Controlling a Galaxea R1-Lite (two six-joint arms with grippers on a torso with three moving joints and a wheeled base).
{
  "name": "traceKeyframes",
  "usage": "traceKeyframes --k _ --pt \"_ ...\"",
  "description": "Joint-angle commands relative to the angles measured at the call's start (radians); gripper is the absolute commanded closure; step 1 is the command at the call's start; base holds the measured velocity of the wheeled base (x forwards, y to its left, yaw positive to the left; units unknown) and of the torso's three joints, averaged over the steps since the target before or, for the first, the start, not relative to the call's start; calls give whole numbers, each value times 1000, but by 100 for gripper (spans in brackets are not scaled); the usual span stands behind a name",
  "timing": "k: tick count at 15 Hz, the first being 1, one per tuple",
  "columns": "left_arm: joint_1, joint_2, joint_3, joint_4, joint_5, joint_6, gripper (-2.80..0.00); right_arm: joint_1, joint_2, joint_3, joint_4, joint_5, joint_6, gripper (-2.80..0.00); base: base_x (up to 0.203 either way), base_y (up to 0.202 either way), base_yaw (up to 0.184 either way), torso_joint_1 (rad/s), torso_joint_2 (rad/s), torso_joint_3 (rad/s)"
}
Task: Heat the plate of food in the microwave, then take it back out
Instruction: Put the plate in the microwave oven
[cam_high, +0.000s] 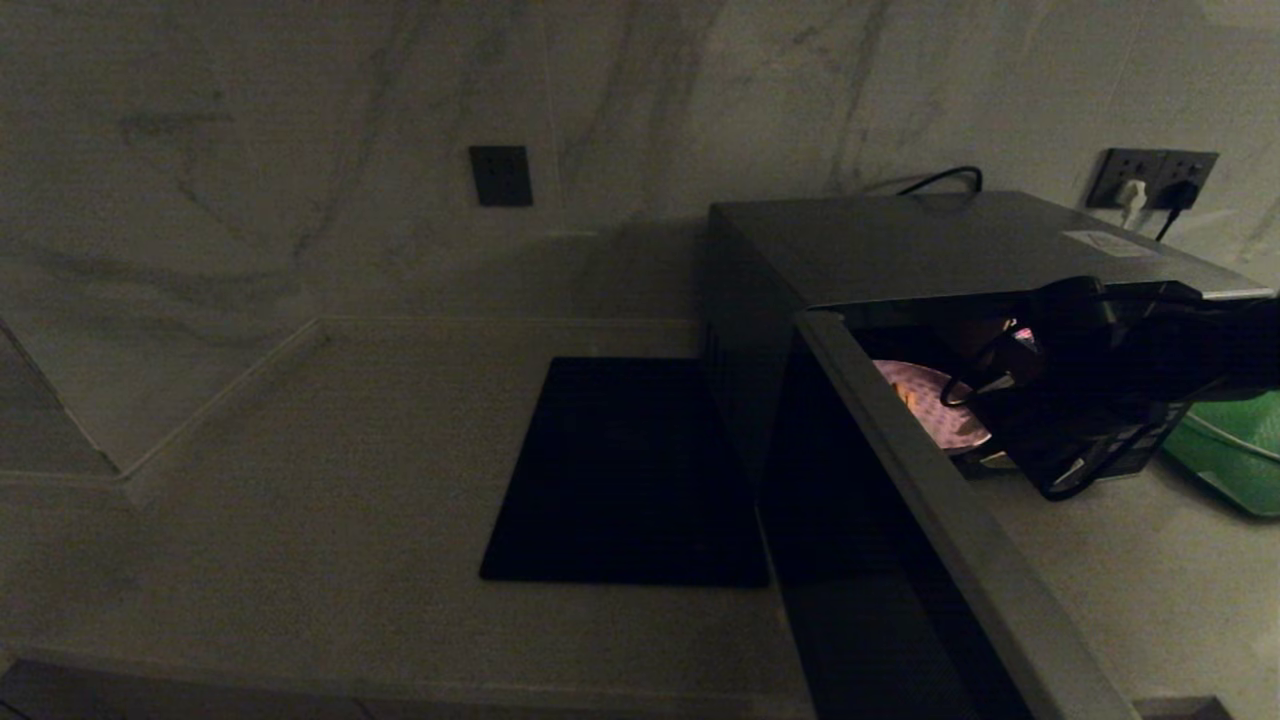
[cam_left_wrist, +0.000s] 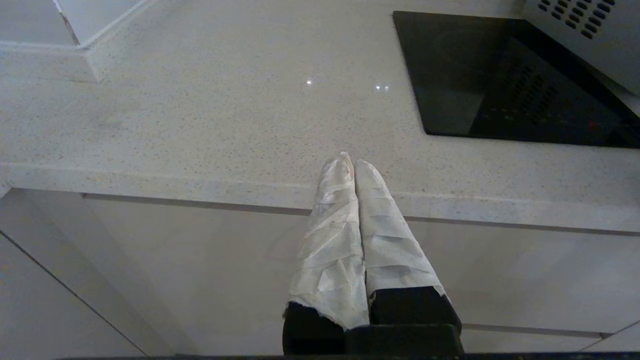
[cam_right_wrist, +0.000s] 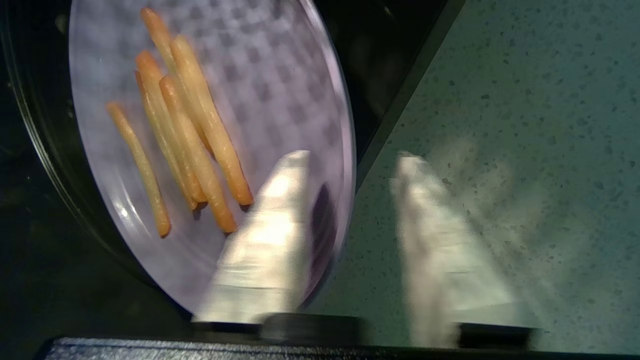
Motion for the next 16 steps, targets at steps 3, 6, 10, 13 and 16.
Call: traceKeyframes --k 3,6,10,13,16 --pt "0 -2 0 -1 0 -1 0 0 -6 -1 3 2 6 -280 0 0 0 0 0 0" --pt "0 -2 0 -1 0 -1 0 0 -18 -1 5 2 6 -280 0 0 0 0 0 0" --pt "0 -2 0 -1 0 -1 0 -1 -66 1 18 0 6 -280 0 0 0 0 0 0" --pt "0 -2 0 -1 0 -1 0 -4 -104 12 46 -2 5 -280 0 0 0 0 0 0" --pt "0 -2 0 -1 0 -1 0 -11 -156 54 47 -27 -10 -280 0 0 0 0 0 0"
